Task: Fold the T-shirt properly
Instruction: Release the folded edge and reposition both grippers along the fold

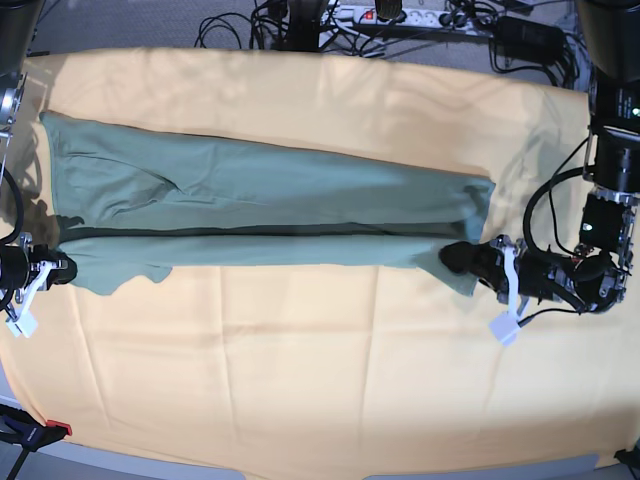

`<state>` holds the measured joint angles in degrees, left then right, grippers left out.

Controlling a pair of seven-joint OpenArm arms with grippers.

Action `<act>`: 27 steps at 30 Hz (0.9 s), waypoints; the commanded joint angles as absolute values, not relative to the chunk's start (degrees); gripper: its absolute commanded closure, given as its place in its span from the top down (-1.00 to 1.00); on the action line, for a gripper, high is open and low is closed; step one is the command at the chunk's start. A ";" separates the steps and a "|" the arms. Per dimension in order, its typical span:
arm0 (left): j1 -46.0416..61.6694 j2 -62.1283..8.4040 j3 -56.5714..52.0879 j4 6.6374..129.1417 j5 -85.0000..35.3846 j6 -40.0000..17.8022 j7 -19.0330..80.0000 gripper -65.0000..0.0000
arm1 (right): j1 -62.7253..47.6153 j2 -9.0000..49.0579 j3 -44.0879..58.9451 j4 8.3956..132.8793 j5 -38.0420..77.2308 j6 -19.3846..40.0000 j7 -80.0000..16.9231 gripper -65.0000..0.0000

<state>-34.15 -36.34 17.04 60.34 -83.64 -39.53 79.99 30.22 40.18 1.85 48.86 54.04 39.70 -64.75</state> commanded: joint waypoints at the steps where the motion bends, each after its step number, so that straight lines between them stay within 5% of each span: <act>1: -35.44 -37.30 16.49 61.12 -85.00 -40.00 80.00 -1.00 | 31.92 41.71 2.22 49.78 54.63 40.00 -64.20 -1.00; 9: -31.42 -37.32 16.49 61.12 -85.00 -40.00 80.00 -1.00 | 31.92 41.74 2.22 49.78 53.32 40.00 -64.36 -1.00; 10: -31.14 -37.34 16.49 61.10 -85.00 -40.00 80.00 -0.79 | 31.92 41.74 2.22 49.78 52.64 40.00 -64.29 -0.89; 13: -30.48 -37.32 16.49 61.12 -85.00 -40.00 80.00 -0.10 | 31.94 41.80 2.22 49.78 50.11 40.00 -64.12 -0.12; 15: -30.30 -37.32 16.49 61.10 -85.00 -40.00 80.00 0.05 | 31.97 41.98 2.24 49.78 50.13 40.00 -64.12 0.10; 27: -30.35 -37.32 16.49 61.10 -85.00 -40.00 80.00 0.05 | 32.23 42.06 2.24 49.76 59.96 40.00 -58.43 0.10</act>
